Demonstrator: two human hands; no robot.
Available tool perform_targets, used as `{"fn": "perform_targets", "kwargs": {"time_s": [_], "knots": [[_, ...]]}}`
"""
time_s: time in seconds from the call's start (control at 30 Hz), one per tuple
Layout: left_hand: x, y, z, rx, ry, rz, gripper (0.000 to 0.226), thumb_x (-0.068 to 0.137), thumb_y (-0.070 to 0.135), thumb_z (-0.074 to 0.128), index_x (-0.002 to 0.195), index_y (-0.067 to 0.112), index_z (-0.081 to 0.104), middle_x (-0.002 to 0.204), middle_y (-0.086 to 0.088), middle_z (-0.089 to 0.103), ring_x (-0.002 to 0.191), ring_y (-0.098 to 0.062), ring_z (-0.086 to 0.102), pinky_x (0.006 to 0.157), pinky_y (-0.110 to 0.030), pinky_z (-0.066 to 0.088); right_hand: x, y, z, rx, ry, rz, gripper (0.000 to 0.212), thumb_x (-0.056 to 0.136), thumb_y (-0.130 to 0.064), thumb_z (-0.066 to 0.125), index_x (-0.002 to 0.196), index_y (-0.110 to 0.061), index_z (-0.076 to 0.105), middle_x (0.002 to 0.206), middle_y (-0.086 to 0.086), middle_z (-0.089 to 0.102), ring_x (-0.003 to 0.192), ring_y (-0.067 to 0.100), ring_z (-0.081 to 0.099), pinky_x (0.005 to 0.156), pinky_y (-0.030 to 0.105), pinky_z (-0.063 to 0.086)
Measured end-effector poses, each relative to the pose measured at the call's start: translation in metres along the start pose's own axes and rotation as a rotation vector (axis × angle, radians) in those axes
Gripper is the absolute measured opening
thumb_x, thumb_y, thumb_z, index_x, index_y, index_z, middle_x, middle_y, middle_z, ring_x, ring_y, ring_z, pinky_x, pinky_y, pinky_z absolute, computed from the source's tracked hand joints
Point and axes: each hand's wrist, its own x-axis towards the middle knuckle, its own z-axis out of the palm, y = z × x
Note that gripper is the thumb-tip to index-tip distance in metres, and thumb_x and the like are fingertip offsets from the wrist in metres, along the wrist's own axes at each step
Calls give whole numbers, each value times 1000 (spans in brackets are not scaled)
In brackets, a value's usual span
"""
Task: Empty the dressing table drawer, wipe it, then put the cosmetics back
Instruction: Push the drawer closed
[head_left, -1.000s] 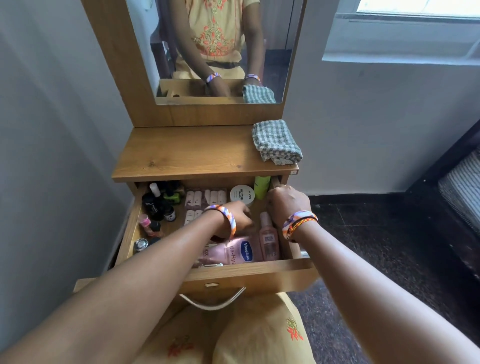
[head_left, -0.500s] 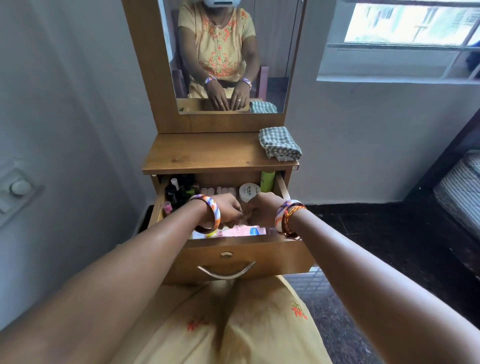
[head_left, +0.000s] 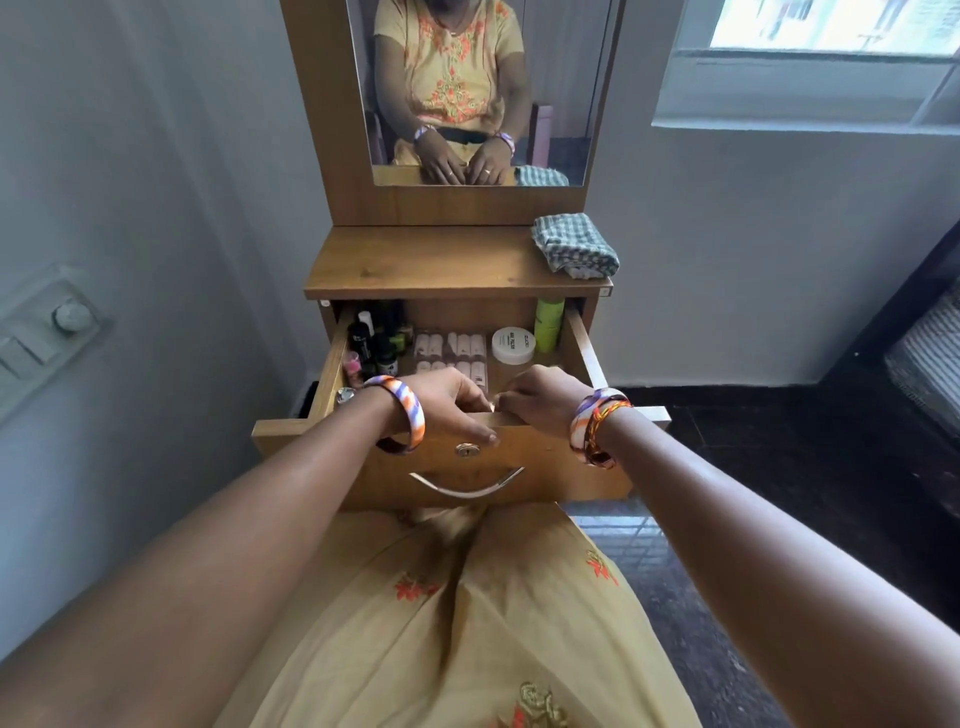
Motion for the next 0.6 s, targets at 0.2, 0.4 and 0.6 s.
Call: {"fn": "perform_targets", "kwargs": {"time_s": [0.2,0.4,0.6], "knots": [[0,0,-1,-45,3,42,27,80,20,72,103,7,72,84,-3,65,77,-14,55,73,-28,44,-3,5,1,61,-5,-48,34,93,-30,46,91,-6,69,78,7,61,69,19,53,58,26,39],[3,-7,-1,-136,10,70,26,79,19,73,101,5,72,84,-7,65,77,-17,55,73,-31,44,1,6,2,4,-6,-40,39,94,-32,40,82,-7,67,63,3,51,64,20,50,56,28,36],[9,-11,-3,-194,54,99,28,79,14,73,105,6,68,78,7,64,64,6,58,63,-8,45,12,6,3,-118,80,-15,40,94,-35,36,82,-12,66,61,0,49,55,15,46,49,21,32]]}}
